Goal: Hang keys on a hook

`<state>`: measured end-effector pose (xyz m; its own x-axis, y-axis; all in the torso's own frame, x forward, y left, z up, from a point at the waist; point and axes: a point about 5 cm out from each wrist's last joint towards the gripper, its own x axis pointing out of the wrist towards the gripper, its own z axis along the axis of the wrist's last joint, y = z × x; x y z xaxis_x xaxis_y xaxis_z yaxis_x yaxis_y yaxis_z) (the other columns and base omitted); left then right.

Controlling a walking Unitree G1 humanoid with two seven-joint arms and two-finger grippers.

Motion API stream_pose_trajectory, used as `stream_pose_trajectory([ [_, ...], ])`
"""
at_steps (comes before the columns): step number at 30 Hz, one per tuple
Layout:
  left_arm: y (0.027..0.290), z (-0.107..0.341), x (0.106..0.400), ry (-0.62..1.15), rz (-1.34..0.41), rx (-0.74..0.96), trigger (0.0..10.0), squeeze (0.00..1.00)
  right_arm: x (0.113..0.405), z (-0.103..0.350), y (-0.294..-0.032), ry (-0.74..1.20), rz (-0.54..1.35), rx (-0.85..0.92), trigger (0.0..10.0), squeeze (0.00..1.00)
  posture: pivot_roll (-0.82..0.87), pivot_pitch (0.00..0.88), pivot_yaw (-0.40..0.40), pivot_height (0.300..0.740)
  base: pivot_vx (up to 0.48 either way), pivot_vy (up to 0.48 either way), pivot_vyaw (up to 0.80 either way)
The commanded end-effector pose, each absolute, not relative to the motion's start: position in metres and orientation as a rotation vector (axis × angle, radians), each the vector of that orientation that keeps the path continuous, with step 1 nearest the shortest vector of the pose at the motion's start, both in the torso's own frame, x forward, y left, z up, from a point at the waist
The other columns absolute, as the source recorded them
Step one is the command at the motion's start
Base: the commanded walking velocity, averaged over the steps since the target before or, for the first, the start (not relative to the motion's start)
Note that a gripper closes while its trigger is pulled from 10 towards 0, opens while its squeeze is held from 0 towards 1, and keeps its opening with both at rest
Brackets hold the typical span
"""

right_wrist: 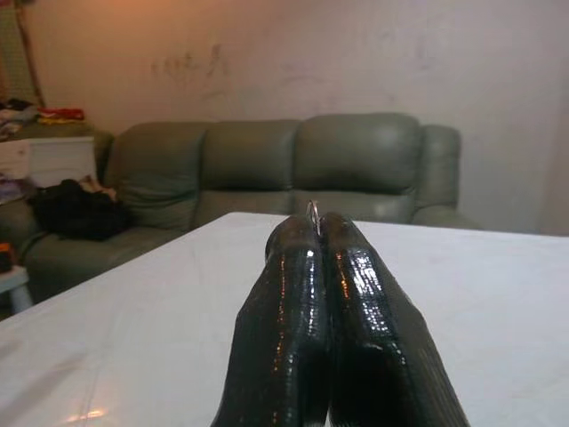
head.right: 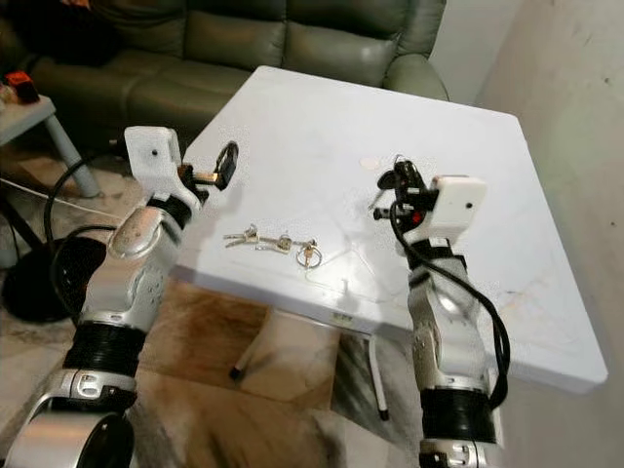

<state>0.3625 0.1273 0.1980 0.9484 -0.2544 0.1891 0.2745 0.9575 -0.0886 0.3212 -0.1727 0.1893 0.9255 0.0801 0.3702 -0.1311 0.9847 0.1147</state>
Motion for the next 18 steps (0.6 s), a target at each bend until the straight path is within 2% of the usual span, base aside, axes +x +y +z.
stream_pose_trajectory([
  [1,0.125,0.200,0.356,-0.195,-0.303,-0.119,10.0,0.00,0.315,0.193,-0.176,-0.392,0.093,0.131,10.0,0.00,0.13,0.000,-0.051,0.740,0.000,0.000,0.00],
  [7,0.141,0.169,0.334,-0.127,-0.254,-0.177,10.0,0.00,0.298,0.167,-0.171,-0.293,0.066,0.063,10.0,0.00,0.13,0.000,-0.052,0.740,0.000,0.000,0.00],
  [11,0.144,0.160,0.330,-0.101,-0.232,-0.182,10.0,0.00,0.297,0.157,-0.167,-0.234,0.073,0.077,10.0,0.00,0.13,0.000,-0.059,0.740,0.000,0.000,0.00],
  [18,0.148,0.167,0.335,-0.116,-0.215,-0.190,10.0,0.00,0.307,0.160,-0.163,-0.217,0.065,0.034,10.0,0.00,0.14,0.000,-0.066,0.740,0.000,0.000,-0.72],
])
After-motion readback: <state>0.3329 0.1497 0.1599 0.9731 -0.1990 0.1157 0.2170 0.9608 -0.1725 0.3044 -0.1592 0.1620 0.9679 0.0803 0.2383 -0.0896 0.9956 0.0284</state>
